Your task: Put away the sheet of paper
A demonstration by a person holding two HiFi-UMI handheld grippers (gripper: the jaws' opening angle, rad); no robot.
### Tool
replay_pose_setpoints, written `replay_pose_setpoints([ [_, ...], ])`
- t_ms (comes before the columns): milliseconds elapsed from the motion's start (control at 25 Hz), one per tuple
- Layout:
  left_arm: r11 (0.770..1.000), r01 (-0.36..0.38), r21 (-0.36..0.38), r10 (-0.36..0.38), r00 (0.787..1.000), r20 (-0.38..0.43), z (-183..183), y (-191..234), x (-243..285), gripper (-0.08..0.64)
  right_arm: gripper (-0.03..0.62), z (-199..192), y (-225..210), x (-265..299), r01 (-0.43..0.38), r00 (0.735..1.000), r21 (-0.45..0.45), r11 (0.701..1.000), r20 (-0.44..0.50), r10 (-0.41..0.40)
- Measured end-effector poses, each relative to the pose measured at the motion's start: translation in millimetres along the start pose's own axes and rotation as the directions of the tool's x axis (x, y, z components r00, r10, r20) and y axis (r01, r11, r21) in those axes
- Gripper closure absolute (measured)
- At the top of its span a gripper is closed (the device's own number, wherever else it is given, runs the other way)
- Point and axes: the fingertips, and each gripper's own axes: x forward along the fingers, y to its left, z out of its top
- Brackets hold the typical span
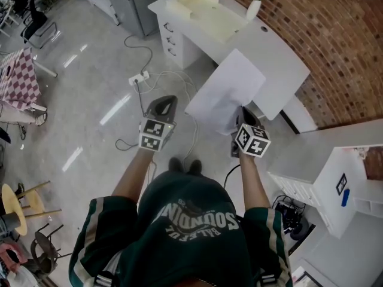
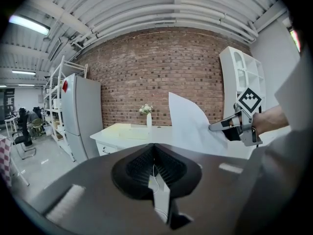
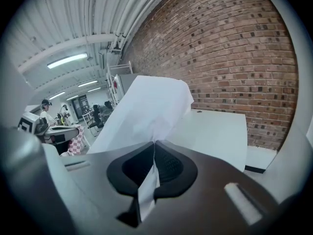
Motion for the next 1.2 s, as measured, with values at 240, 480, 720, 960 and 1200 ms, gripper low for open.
replay_pose_setpoints([
  [240,0.999,-0.043,-0.002,0.043,0.999,-0.004,4.9,-6.4,13.9,0.549,0.588,9.3,-18.2,9.3,-0.031,0.999,0.003,1.0,-0.013,0.031],
  [480,0.996,-0.087,-0.005,0.087,0.996,0.005,14.9,-14.3,19.5,0.549,0.588,17.9,-31.9,17.2,-0.071,0.997,0.006,0.997,-0.02,0.071],
  [720,0.995,-0.098,-0.02,0.098,0.995,-0.001,12.8,-10.8,30.7,0.549,0.588,20.3,-34.4,29.4,-0.088,0.996,0.015,0.996,-0.031,0.088],
  [960,0.996,-0.082,-0.024,0.082,0.997,0.006,16.4,2.6,55.5,0.549,0.588,25.8,-41.1,53.6,-0.071,0.997,0.025,0.997,-0.041,0.072],
  [1200,0.998,-0.058,-0.025,0.058,0.998,0.007,20.2,35.6,85.8,0.549,0.588,40.6,-33.9,90.4,-0.047,0.998,0.033,0.998,-0.044,0.048],
])
